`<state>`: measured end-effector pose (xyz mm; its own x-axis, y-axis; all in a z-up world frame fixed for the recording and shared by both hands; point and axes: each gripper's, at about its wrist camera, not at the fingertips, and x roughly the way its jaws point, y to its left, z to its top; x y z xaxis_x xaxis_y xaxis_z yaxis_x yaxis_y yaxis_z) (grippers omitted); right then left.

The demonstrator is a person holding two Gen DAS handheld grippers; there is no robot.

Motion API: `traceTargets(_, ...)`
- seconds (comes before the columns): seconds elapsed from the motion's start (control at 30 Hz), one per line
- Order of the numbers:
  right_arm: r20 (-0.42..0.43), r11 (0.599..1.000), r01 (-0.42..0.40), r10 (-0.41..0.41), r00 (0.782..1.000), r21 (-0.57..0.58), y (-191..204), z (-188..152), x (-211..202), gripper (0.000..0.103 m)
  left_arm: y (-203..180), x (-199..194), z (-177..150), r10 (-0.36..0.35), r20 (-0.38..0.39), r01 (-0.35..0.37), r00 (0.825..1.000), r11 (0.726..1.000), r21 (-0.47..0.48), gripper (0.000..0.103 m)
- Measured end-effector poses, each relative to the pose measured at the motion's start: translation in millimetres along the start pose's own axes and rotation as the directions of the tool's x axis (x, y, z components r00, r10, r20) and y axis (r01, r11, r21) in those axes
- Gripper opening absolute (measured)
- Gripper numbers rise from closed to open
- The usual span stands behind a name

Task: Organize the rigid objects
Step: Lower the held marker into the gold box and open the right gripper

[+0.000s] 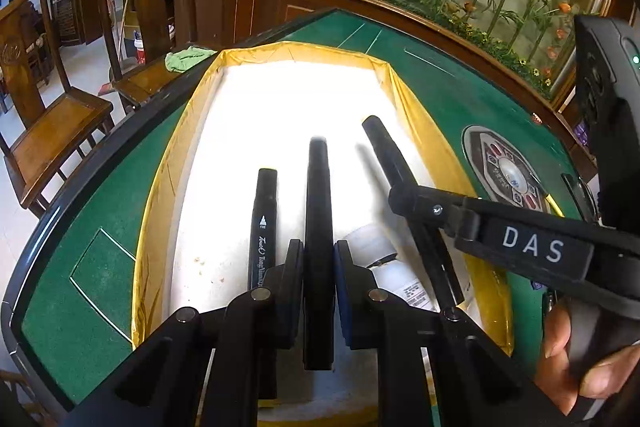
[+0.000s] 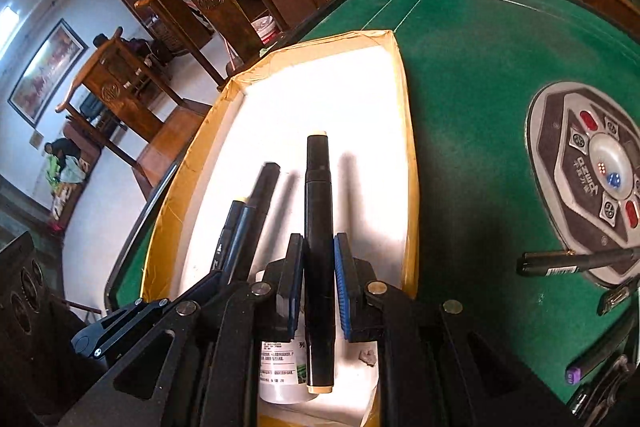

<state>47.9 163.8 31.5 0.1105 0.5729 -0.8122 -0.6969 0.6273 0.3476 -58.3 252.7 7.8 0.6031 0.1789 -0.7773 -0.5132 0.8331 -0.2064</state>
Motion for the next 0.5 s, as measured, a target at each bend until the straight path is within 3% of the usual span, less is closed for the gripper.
traceTargets(0.17, 0.004, 1.000, -0.001, 0.001, 1.000, -0.011, 1, -1, -8, 0.016, 3, -5, -2, -0.013, 0.012, 0.013, 1.000, 1.000, 0.001, 0.017)
traceTargets(0.3, 0.021, 0.999, -0.036, 0.036, 0.999, -0.015, 0, 0, -25, 0.025, 3, -20, -4, -0.028, 0.046, 0.028, 0.999, 1.000, -0.009, 0.031)
traceTargets(0.4, 0.066, 0.999, -0.036, 0.037, 0.997, -0.019, -1, -5, -51, 0.046, -1, -38, -8, -0.040, 0.099, 0.041, 0.994, 0.999, -0.004, 0.035)
traceTargets(0.47, 0.147, 0.999, 0.014, -0.010, 0.989, -0.031, -5, -12, -78, 0.064, -8, -52, -12, -0.057, 0.139, 0.056, 0.989, 0.998, 0.010, 0.042)
traceTargets(0.5, 0.194, 0.999, 0.040, -0.034, 0.980, -0.025, -9, -18, -92, 0.066, -11, -57, -13, -0.061, 0.150, 0.060, 0.987, 0.998, 0.015, 0.045)
